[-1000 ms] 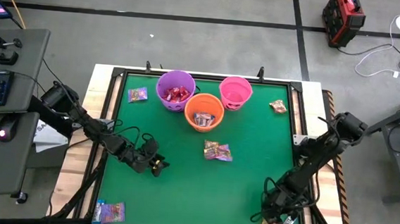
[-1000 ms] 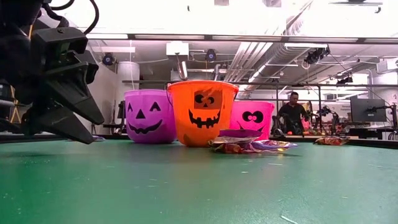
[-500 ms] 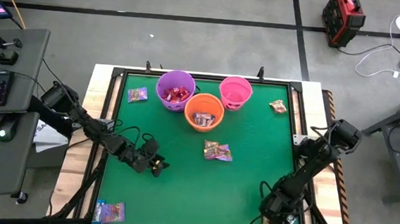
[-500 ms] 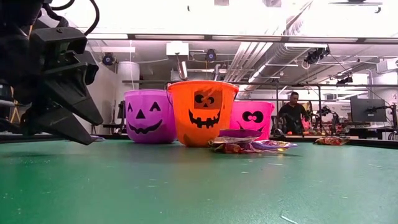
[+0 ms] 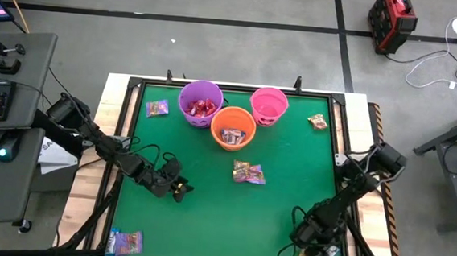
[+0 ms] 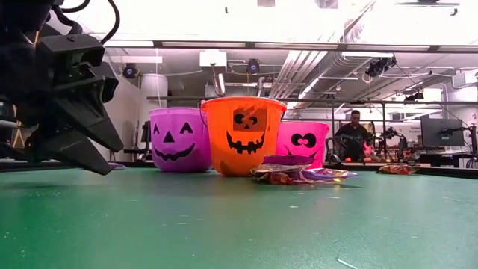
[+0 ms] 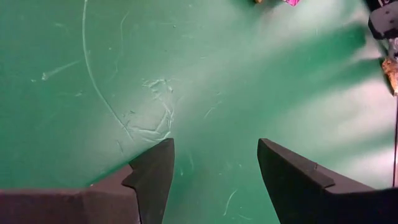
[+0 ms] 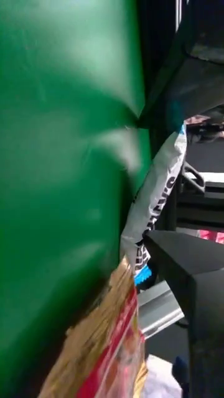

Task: Sort candy by brand, put in halloween buckets
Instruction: Put the white chocolate into the orange bucket

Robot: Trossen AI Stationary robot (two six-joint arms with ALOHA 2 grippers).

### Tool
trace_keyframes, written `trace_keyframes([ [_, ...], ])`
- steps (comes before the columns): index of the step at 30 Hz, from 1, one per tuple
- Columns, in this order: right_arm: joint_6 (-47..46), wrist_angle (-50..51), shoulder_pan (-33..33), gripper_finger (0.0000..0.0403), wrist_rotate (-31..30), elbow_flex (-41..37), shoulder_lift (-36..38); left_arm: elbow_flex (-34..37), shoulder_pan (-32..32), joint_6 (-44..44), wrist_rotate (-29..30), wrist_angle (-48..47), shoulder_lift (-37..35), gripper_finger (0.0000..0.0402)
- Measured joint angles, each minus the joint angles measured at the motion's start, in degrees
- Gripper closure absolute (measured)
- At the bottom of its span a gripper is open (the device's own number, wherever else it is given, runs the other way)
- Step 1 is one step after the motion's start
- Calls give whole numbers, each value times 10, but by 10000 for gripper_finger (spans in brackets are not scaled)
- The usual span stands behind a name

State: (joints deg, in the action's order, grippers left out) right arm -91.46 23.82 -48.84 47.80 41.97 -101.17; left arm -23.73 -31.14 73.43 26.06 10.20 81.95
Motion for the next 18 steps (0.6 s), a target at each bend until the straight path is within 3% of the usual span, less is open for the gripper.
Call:
trace_keyframes([
  [13,187,195,138,137,-202,114,4,0,0,-11,-2,0,0,181],
  [18,245,237,188,212,-261,140,3,0,0,-11,-2,0,0,181],
])
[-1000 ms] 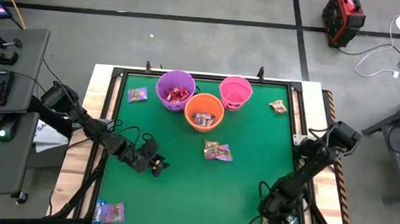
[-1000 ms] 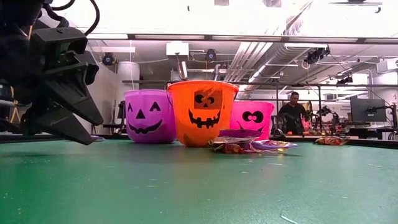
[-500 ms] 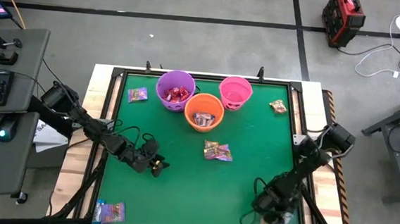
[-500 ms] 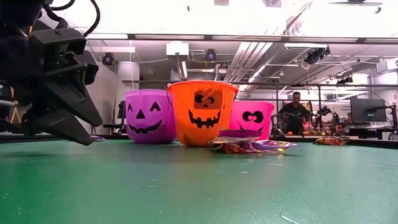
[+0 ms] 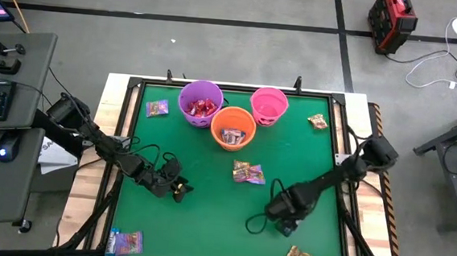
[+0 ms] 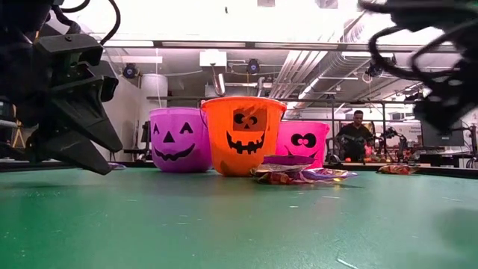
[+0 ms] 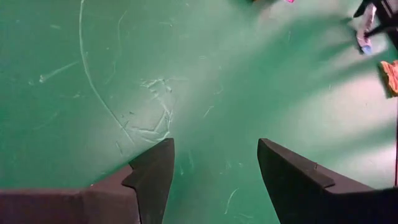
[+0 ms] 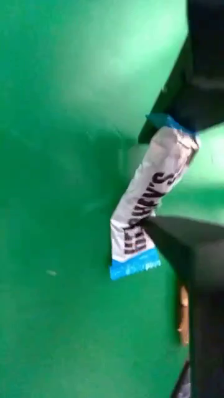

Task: Sort candy by brand, put in halloween buckets
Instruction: Put the white chocolate into the orange bucket

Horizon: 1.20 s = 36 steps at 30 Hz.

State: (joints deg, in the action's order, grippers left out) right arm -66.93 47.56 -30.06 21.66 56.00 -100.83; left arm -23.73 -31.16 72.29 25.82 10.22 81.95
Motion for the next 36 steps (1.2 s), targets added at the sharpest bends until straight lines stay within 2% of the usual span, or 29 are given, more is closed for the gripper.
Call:
trace_keyframes([
  [5,41,25,31,355,-36,23,0,0,0,-1,-4,0,0,181],
  [7,67,56,38,386,-46,47,2,0,0,-1,-17,0,0,181],
  [12,151,195,57,366,-98,166,27,0,0,0,-56,2,0,181],
  [15,195,243,82,381,-185,255,42,0,0,1,-70,4,-5,181],
  [18,230,236,119,394,-305,336,52,0,0,1,-72,6,-16,181],
  [20,263,210,149,388,-386,377,52,0,0,0,-70,20,-26,181],
  [23,315,126,201,368,-459,405,52,0,0,-28,-51,75,-50,181],
  [28,378,18,290,351,-439,401,51,0,0,-114,8,191,-120,181],
  [33,370,19,349,341,-376,380,50,-1,0,-215,56,266,-217,181],
  [36,359,21,363,311,-345,376,50,-1,0,-259,79,274,-274,181],
])
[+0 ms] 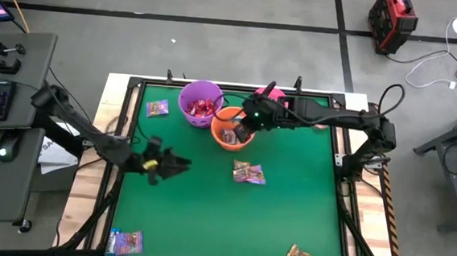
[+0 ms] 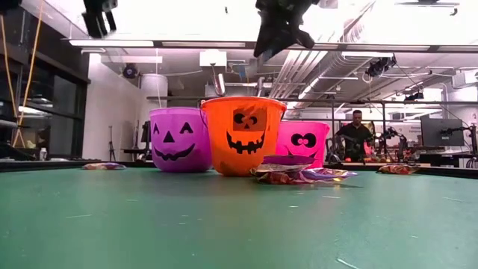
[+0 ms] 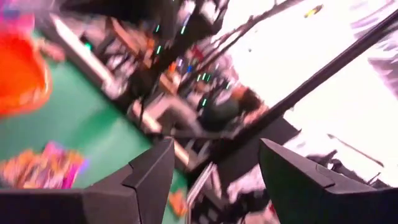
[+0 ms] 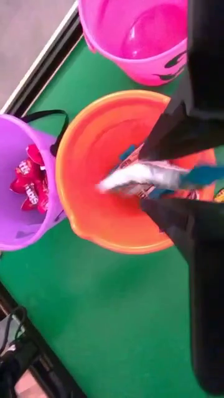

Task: Sort candy by brand, put in halloween buckets
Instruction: Put the white chocolate into the orange bucket, then put the gold gummy candy into the pink bucket

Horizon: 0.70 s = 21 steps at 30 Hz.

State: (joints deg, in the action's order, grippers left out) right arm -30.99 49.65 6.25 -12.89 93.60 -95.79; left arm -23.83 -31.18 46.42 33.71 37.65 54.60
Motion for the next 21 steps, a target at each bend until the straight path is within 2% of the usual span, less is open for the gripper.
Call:
trace_keyframes([
  [6,1,-16,3,200,16,0,0,0,0,-66,42,0,-72,181],
  [10,25,-8,-5,144,66,0,3,0,0,-93,71,-2,-83,181],
  [16,36,96,-74,126,102,-5,3,-28,0,-107,57,-82,-65,181],
  [21,-23,90,-155,125,101,-104,1,-30,0,-93,44,-102,-65,181],
])
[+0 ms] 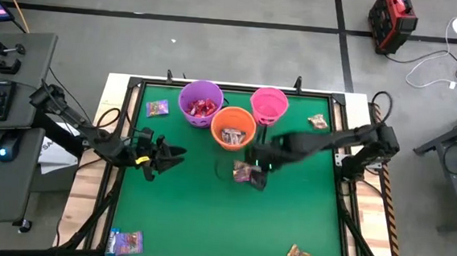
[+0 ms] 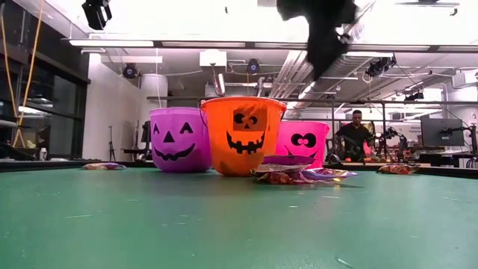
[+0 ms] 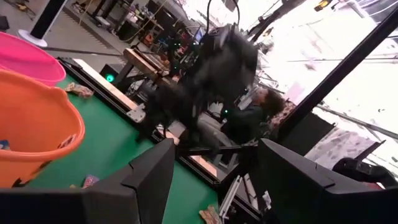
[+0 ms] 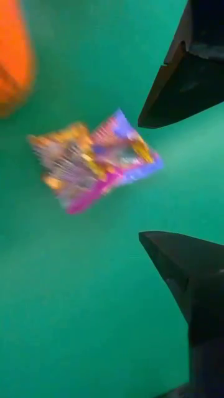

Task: Sort candy by brand, put in halloween buckets
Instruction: Put the gold gummy candy into the pink bucket

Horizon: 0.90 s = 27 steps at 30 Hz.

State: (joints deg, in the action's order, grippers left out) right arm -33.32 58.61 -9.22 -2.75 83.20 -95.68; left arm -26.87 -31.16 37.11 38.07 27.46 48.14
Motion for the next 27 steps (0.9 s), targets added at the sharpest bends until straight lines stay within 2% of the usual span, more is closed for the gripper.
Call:
trace_keyframes([
  [5,-132,-169,-24,125,-6,-135,-1,0,0,1,3,1,0,181],
  [9,-250,-275,-6,126,-46,-194,-1,0,0,1,13,1,0,181],
  [13,-323,-307,18,136,-37,-224,-1,0,0,1,14,2,-1,181],
  [23,-361,-348,25,164,48,-232,-23,0,0,2,17,-1,-1,181],
  [27,-374,-355,25,164,54,-232,-47,0,0,3,20,-5,0,181],
])
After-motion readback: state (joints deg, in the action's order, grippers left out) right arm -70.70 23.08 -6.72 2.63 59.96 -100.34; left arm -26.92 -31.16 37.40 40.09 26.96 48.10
